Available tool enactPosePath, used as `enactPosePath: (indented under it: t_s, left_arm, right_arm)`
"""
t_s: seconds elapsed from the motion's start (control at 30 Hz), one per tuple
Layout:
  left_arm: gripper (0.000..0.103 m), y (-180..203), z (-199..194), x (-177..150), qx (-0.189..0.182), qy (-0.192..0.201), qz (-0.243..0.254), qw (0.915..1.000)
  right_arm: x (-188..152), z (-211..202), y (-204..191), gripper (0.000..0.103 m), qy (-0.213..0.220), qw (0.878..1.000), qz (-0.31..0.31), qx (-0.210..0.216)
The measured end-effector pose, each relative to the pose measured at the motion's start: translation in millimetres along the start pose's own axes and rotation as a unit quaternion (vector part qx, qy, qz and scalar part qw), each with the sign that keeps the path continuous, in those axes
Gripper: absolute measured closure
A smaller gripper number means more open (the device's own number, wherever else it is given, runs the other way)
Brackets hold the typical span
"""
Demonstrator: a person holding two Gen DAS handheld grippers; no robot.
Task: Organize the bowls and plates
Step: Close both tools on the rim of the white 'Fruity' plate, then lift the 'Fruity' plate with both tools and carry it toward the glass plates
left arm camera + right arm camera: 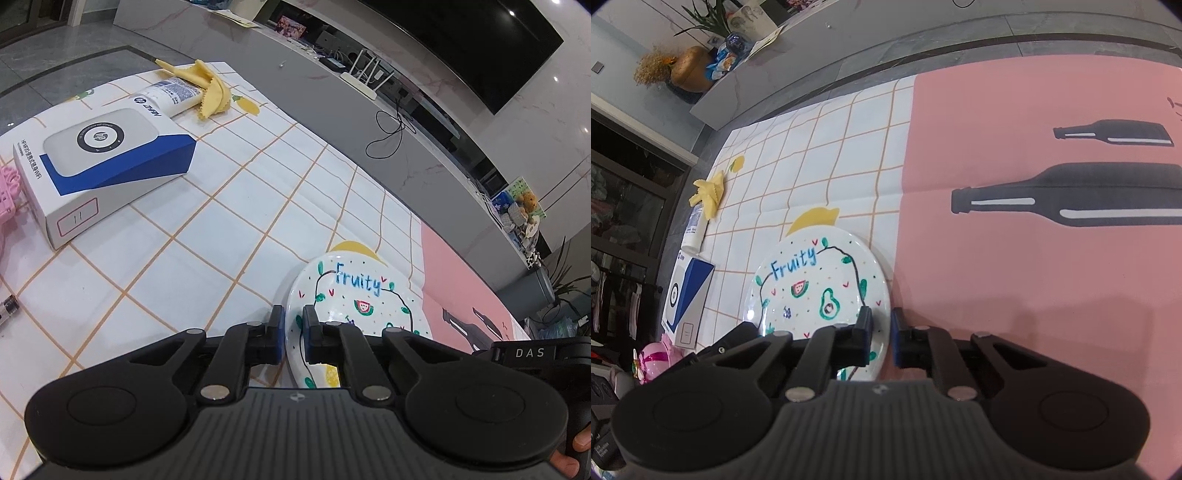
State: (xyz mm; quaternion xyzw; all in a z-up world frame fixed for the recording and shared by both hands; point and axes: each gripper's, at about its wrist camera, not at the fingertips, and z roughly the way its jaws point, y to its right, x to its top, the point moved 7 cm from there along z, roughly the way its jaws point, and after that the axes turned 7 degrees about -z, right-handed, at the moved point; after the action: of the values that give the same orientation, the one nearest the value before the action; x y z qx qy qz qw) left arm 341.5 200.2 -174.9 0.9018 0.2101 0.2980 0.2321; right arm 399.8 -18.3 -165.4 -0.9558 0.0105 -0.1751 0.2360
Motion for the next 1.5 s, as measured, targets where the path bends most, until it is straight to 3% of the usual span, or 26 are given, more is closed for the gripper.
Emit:
enactPosePath:
  t_s: [0.4,0.8,1.2,1.5]
  left_arm:
    - [0.094,17,-25,0,-0.016,0.002,0.017,0.9997]
    - [0.094,55,-68,-8,-0.060,0.019,0.023,0.9977]
    - [0.094,128,-111,-62,-0.117,0.018,0.088,0.9891]
    - [0.095,199,-142,-129,-0.165,0.005,0.148,0.9751]
  right_arm:
    - [-4,-23,-3,0.094,0.007,1.000,0.010,-0.008]
    - [-19,-106,-9,0.096,0.062,0.998,-0.003,0.012]
    - [-66,-202,39,0.096,0.113,0.993,0.023,0.018]
    - [-127,-291,101,0.096,0.170,0.984,0.054,0.021]
